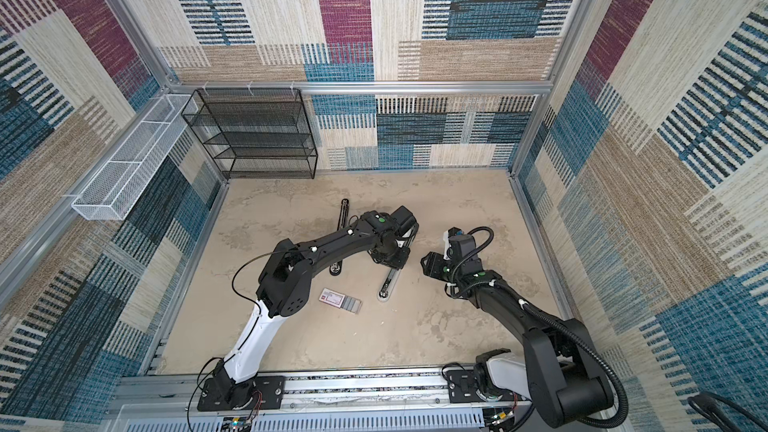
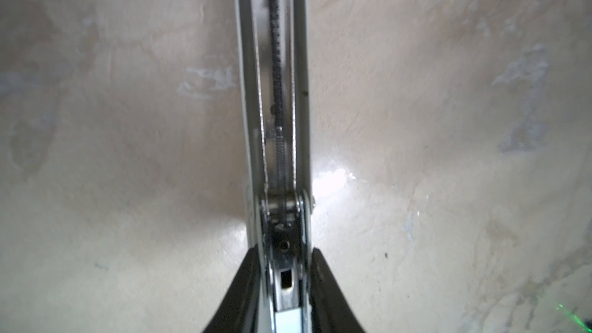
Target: Load the staples into the stapler
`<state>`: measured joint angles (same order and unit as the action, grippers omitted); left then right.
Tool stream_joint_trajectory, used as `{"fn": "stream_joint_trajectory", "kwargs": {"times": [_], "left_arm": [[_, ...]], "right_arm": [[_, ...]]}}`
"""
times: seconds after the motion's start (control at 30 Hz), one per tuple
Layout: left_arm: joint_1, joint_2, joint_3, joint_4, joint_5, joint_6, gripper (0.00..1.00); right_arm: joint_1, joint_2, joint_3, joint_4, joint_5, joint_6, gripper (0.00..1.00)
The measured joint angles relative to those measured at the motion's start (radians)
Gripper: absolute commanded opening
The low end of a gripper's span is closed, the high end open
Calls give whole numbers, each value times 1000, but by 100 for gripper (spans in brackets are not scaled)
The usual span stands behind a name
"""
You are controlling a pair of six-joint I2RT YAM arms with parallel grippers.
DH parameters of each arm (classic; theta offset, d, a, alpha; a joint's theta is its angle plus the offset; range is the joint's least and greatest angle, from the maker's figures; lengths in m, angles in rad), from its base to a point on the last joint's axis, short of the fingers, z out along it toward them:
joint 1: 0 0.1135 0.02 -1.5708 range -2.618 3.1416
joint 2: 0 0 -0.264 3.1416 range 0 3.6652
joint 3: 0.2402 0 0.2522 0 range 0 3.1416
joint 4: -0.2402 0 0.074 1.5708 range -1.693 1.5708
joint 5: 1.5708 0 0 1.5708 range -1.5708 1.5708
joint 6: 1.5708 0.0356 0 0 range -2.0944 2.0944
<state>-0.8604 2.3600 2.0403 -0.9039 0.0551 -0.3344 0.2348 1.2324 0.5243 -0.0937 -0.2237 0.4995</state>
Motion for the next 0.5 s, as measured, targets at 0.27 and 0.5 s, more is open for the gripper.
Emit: {"fn": "stream_joint_trajectory", "kwargs": {"times": [0.27, 0.5], "left_arm": [[-2, 23, 42, -4, -35, 206, 29], [-2, -6, -9, -4, -64, 314, 41]], "right_arm": [[-59, 14, -8, 47, -3, 31, 62], [-79, 44, 1, 63, -21, 48, 62]]}}
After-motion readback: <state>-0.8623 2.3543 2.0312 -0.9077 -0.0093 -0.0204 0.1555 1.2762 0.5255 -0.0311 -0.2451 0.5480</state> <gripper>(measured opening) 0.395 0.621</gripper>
